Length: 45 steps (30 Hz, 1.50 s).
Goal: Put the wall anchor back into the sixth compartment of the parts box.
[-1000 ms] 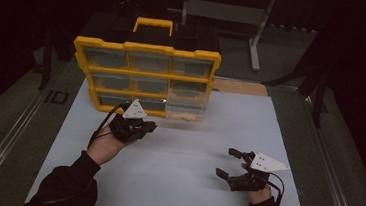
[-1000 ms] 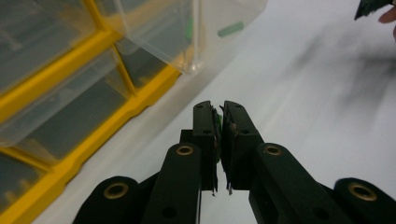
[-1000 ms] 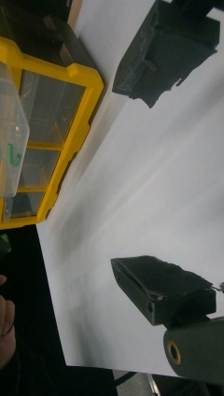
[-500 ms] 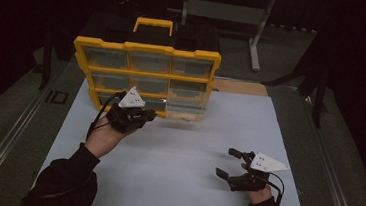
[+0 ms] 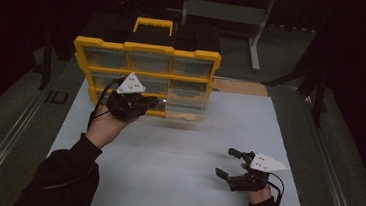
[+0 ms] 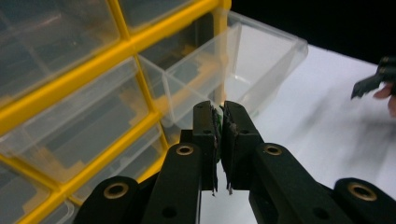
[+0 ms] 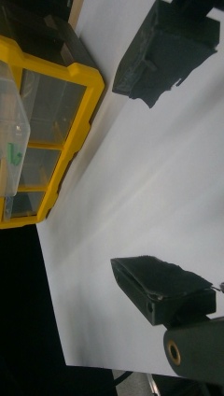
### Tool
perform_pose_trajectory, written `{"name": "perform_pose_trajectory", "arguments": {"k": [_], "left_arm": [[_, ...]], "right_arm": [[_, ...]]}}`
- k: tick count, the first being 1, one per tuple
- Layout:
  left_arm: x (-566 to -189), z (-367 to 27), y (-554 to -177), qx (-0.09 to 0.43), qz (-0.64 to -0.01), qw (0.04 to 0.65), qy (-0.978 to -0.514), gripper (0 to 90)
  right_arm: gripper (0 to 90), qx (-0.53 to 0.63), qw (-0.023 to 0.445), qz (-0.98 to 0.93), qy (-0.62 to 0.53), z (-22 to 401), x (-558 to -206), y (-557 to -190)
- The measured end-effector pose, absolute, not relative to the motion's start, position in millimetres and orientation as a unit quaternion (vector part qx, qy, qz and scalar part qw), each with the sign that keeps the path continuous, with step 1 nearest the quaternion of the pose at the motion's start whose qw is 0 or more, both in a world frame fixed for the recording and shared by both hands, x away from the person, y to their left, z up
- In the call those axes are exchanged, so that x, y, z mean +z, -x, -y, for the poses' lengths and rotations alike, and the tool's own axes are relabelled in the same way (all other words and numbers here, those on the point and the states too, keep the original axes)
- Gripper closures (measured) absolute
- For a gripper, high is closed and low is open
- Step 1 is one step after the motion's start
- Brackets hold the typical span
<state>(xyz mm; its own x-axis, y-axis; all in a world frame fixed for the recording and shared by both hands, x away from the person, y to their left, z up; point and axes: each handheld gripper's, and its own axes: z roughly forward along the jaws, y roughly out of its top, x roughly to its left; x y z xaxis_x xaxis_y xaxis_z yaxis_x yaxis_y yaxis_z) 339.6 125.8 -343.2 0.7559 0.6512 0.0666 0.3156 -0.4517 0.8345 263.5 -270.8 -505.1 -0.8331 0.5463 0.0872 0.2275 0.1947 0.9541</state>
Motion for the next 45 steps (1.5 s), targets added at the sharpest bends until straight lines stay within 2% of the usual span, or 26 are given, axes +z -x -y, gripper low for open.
{"name": "perform_pose_trajectory", "arguments": {"k": [16, 45], "left_arm": [[-324, -109, -347, 0.196, -0.273, 0.457, -0.824, 84.2], [-315, -77, -370, 0.141, -0.208, 0.496, -0.831, 84.0]], "right_arm": [[13.8, 0.582, 0.135, -0.76, -0.255, 271, -505, -264], [13.8, 0.581, 0.134, -0.761, -0.255, 271, -506, -264]]}}
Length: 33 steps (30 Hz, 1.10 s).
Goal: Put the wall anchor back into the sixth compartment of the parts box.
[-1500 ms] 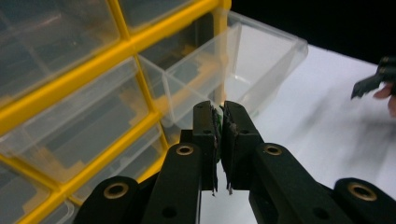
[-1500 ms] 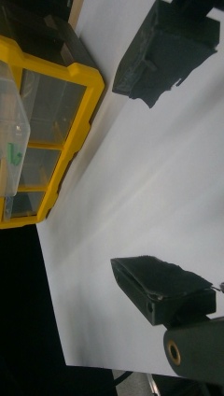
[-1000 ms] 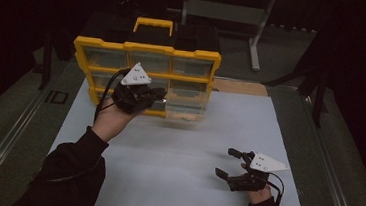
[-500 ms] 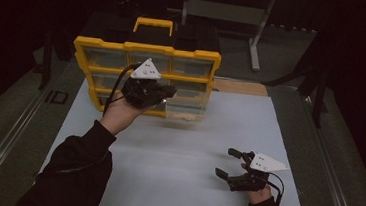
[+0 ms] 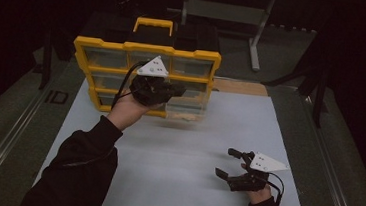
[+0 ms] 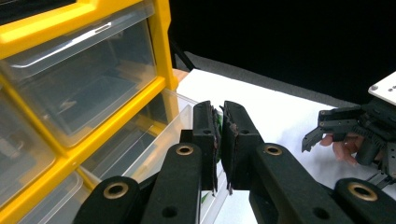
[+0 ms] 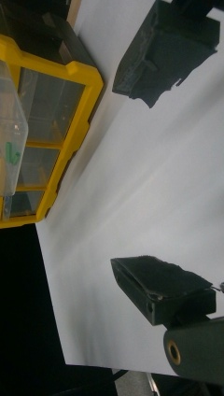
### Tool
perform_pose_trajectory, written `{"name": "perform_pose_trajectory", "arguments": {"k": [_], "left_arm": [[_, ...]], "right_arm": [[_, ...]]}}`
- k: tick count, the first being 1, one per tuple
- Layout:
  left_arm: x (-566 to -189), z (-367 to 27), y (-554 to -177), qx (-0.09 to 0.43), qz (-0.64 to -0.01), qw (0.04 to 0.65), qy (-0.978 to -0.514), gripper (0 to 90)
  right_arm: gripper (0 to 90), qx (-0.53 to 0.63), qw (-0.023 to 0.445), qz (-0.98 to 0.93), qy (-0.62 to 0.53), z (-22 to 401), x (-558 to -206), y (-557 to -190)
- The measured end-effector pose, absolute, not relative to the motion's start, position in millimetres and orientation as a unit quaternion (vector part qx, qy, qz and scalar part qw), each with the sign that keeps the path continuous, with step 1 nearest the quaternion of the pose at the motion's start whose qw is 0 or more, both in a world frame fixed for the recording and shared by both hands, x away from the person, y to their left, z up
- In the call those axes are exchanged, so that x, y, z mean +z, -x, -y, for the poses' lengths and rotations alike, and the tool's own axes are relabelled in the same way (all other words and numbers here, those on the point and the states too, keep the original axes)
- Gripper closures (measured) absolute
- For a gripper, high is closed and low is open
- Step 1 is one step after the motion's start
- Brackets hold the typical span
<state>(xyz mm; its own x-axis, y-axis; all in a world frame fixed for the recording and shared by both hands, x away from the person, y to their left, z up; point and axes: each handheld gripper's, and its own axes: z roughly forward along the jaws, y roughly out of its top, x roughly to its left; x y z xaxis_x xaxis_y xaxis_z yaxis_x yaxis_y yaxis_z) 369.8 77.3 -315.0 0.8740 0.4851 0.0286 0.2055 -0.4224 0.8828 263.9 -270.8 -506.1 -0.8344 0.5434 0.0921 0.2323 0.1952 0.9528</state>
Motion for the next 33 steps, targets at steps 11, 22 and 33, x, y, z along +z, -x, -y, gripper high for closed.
{"name": "perform_pose_trajectory", "arguments": {"k": [11, 22, 33], "left_arm": [[-321, -57, -379, 0.138, -0.208, 0.461, -0.851, 84.0], [-334, -41, -389, 0.132, -0.232, 0.408, -0.873, 84.0], [-344, -34, -398, 0.117, -0.26, 0.379, -0.88, 83.9]], "right_arm": [[13.8, 0.582, 0.134, -0.761, -0.254, 271, -506, -264], [13.8, 0.582, 0.134, -0.761, -0.255, 272, -506, -264], [13.8, 0.581, 0.132, -0.762, -0.255, 272, -507, -264]]}}
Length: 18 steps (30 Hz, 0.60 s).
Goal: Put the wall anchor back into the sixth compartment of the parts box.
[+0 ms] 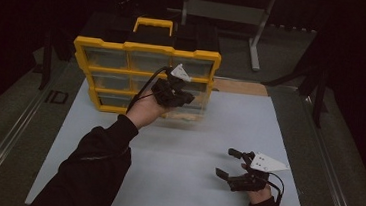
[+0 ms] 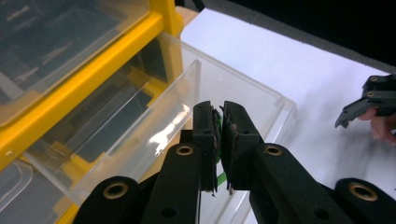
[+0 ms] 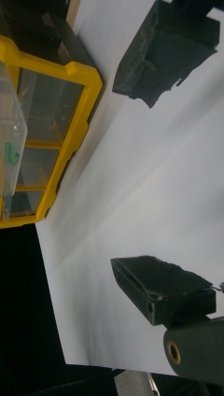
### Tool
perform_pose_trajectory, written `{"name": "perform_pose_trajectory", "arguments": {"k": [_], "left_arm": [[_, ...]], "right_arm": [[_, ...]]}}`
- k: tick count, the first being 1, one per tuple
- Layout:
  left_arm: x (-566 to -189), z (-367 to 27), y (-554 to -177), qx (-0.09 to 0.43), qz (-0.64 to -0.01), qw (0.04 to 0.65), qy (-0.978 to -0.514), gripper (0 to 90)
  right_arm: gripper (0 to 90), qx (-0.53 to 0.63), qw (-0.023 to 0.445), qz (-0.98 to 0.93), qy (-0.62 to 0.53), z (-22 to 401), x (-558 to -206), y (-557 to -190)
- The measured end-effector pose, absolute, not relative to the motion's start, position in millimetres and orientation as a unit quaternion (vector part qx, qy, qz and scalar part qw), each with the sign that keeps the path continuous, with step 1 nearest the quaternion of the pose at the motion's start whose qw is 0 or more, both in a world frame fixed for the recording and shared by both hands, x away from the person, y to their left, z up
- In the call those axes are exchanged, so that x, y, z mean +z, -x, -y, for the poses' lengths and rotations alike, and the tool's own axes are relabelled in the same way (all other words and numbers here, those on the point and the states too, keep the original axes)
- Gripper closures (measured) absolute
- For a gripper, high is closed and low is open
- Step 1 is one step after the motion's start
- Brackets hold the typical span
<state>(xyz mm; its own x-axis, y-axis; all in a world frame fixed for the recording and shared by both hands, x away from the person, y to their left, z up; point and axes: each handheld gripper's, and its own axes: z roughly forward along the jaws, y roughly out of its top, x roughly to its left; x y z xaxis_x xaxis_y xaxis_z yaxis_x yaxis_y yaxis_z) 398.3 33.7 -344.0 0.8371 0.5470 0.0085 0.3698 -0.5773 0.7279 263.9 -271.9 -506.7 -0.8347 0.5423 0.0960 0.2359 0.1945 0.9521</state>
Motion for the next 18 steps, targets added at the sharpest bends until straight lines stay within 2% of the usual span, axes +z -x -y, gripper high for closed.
{"name": "perform_pose_trajectory", "arguments": {"k": [18], "left_arm": [[-352, -23, -410, 0.102, -0.281, 0.351, -0.888, 83.5]], "right_arm": [[13.8, 0.581, 0.13, -0.762, -0.255, 272, -507, -264]]}}
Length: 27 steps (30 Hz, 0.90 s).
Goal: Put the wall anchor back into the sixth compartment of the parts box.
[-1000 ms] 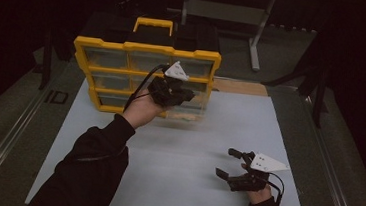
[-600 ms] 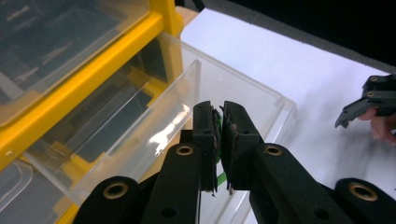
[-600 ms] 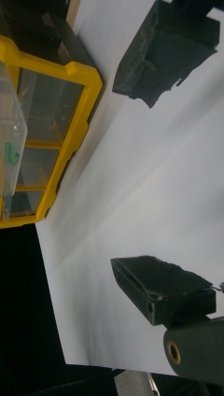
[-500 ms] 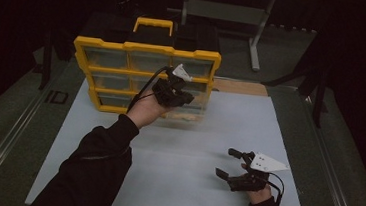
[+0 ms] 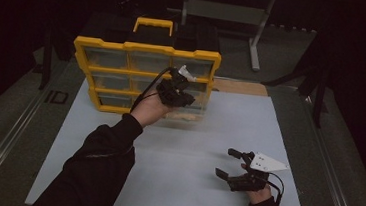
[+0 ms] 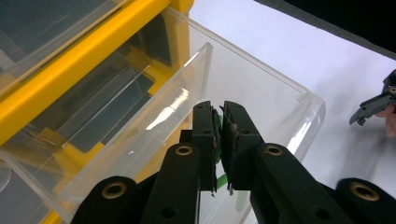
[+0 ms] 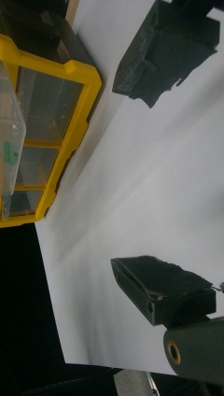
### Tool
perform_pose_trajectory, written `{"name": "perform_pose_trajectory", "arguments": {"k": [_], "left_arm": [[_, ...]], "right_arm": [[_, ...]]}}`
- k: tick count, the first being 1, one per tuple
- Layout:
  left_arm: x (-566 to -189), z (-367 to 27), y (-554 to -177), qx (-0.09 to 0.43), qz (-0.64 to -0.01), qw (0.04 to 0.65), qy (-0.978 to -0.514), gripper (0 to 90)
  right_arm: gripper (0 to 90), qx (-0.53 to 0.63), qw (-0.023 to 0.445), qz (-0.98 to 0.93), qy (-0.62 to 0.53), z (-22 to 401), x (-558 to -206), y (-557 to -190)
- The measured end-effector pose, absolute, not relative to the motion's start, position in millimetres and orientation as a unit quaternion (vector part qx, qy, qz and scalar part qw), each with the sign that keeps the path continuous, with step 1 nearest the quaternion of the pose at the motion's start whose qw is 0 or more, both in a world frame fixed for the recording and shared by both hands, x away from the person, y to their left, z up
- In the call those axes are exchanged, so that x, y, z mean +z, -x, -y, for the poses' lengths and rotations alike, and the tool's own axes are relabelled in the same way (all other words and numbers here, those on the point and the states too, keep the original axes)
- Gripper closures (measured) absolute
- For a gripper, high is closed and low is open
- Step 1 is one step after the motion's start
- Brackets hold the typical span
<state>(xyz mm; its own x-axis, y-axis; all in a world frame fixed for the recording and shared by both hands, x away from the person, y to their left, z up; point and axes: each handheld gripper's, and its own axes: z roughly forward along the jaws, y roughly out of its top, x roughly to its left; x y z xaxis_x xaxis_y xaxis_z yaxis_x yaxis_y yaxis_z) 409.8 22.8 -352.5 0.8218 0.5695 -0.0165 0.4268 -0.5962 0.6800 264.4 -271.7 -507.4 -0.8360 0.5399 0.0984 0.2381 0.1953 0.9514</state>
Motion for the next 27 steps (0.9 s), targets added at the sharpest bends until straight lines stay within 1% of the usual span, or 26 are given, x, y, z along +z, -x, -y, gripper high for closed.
{"name": "perform_pose_trajectory", "arguments": {"k": [5, 7, 10, 11, 12, 13, 16, 17, 23, 27], "left_arm": [[-352, -22, -411, 0.112, -0.285, 0.353, -0.884, 82.4], [-350, -22, -410, 0.121, -0.285, 0.359, -0.881, 74.3], [-348, -22, -408, 0.122, -0.282, 0.362, -0.88, 65.0], [-347, -22, -407, 0.127, -0.283, 0.363, -0.879, 65.0], [-346, -23, -407, 0.126, -0.283, 0.365, -0.878, 61.2], [-345, -24, -406, 0.124, -0.284, 0.369, -0.876, 60.5], [-341, -28, -405, 0.122, -0.292, 0.383, -0.868, 51.4], [-340, -29, -405, 0.118, -0.293, 0.385, -0.867, 49.9], [-335, -37, -400, 0.126, -0.297, 0.391, -0.862, 28.9], [-333, -41, -396, 0.117, -0.295, 0.395, -0.862, 14.8]], "right_arm": [[13.8, 0.581, 0.13, -0.762, -0.255, 272, -507, -264], [13.8, 0.582, 0.131, -0.761, -0.255, 272, -507, -264], [13.8, 0.582, 0.131, -0.76, -0.256, 272, -507, -264], [13.8, 0.582, 0.131, -0.761, -0.256, 272, -507, -264], [13.8, 0.582, 0.131, -0.761, -0.255, 272, -507, -264], [13.8, 0.582, 0.132, -0.761, -0.255, 272, -507, -264], [13.8, 0.582, 0.132, -0.76, -0.256, 273, -507, -264], [13.8, 0.582, 0.132, -0.76, -0.256, 273, -507, -264], [13.8, 0.581, 0.133, -0.761, -0.255, 272, -507, -264], [13.8, 0.581, 0.133, -0.761, -0.255, 272, -506, -264]]}}
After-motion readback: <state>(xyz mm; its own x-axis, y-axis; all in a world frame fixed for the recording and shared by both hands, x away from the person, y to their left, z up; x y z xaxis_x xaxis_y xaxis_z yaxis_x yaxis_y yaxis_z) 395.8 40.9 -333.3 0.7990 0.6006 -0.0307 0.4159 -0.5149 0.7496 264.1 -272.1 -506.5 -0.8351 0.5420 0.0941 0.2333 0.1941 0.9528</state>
